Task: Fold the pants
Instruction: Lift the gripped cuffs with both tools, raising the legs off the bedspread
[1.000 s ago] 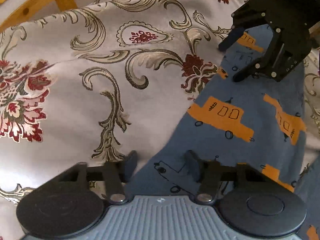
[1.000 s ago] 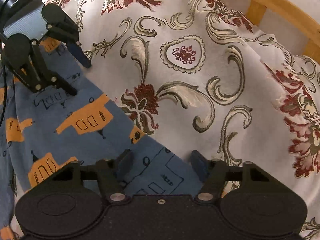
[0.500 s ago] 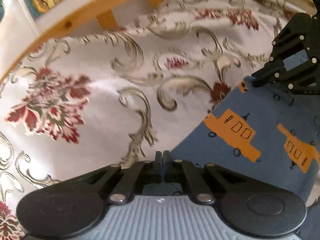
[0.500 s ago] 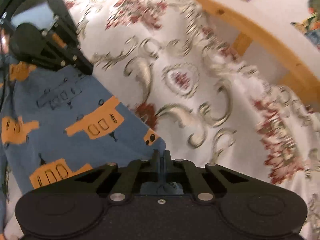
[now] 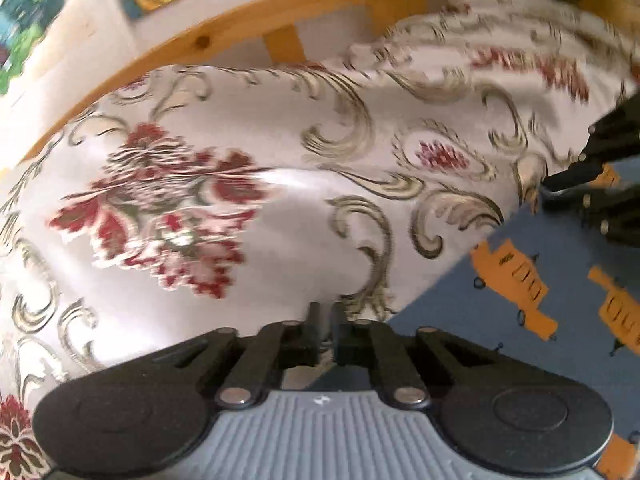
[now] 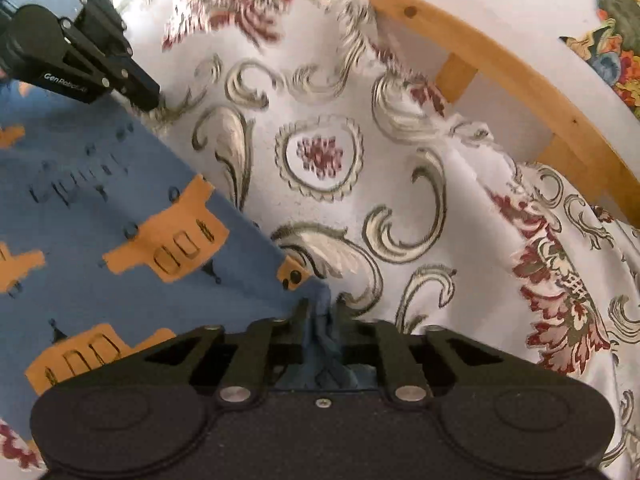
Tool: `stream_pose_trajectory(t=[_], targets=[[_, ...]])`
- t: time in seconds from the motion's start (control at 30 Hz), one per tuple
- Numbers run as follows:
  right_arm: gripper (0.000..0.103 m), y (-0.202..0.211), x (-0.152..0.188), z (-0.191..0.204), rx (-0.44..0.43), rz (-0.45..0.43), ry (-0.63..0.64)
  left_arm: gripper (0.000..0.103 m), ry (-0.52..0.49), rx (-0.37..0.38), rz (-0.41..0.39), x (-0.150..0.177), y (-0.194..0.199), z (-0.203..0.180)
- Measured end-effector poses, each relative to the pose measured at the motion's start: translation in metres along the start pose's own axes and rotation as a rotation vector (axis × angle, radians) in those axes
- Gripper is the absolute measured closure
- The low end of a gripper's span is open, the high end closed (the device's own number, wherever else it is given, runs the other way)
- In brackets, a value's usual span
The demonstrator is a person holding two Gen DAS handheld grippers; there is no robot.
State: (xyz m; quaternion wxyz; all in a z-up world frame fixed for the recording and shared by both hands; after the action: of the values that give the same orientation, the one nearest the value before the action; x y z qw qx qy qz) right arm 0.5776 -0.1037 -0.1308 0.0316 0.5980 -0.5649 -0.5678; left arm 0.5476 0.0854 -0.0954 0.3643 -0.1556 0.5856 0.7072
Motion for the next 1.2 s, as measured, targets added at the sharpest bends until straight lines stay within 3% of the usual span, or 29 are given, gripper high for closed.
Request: stream_pose_trajectory(t=[0.03, 0.1, 0.13, 0.23, 0.3, 0.4, 0.5, 0.63, 0.77, 0.83, 0.87, 0.93, 1.07, 1.13, 1.2], targets=[[0.035, 0.006, -0.002, -0.002, -0.007, -0.019, -0.009, 0.047, 0.016, 0.005, -0.011, 0.000, 0.007, 0.009], [0.010, 0.021, -0.010, -0.003, -0.015, -0.087, -0.010, 0.019, 0.025, 0.019, -0.072, -0.002, 0.028, 0.031], [0.010, 0.028, -0.016, -0.001, -0.024, -0.119, -0.005, 0.013, 0.024, 0.022, -0.103, -0.003, 0.038, 0.041], [0.001, 0.043, -0.031, 0.016, -0.111, -0.177, -0.012, 0.000, 0.032, 0.064, -0.134, 0.003, 0.068, 0.070], [0.001, 0.047, -0.041, 0.031, -0.180, -0.201, -0.010, 0.000, 0.034, 0.103, -0.124, 0.009, 0.081, 0.079], [0.001, 0.047, -0.053, 0.064, -0.286, -0.189, 0.033, 0.000, -0.007, 0.158, -0.039, 0.027, 0.085, 0.082], [0.001, 0.036, -0.061, 0.088, -0.313, -0.171, 0.121, 0.000, -0.104, 0.152, 0.064, 0.047, 0.077, 0.073], [0.004, 0.018, -0.071, 0.097, -0.311, -0.140, 0.135, 0.006, -0.208, 0.100, 0.132, 0.061, 0.071, 0.073], [0.020, -0.007, -0.081, 0.085, -0.361, -0.073, 0.028, 0.017, -0.102, 0.135, 0.196, 0.061, 0.065, 0.084], [0.037, -0.015, -0.083, 0.082, -0.391, -0.046, 0.014, 0.033, -0.060, 0.152, 0.217, 0.060, 0.062, 0.089], [0.039, -0.017, -0.085, 0.083, -0.407, -0.034, 0.027, 0.038, -0.053, 0.156, 0.229, 0.059, 0.062, 0.089], [0.042, -0.019, -0.084, 0.087, -0.412, -0.006, 0.081, 0.064, -0.061, 0.152, 0.255, 0.061, 0.060, 0.088], [0.065, -0.023, -0.079, 0.091, -0.384, 0.029, 0.146, 0.089, -0.084, 0.148, 0.285, 0.063, 0.056, 0.079], [0.098, -0.025, -0.076, 0.088, -0.344, 0.039, 0.146, 0.096, -0.108, 0.135, 0.270, 0.062, 0.060, 0.073], [0.103, -0.020, -0.073, 0.086, -0.312, 0.026, 0.145, 0.099, -0.117, 0.095, 0.247, 0.059, 0.063, 0.074]])
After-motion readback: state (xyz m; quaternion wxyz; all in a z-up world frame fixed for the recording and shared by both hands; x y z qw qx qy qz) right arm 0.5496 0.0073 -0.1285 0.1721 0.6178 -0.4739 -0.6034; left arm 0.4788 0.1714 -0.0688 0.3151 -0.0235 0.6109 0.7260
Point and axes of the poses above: each gripper's, at about its wrist camera, not at the fingertips, and y roughly against the way its jaws point, z to its left, x to its underside, the point moved 10 cm from there along -y, roughly the way its jaws point, and after that the axes turned 1 degree about y, right-handed, at the moved point
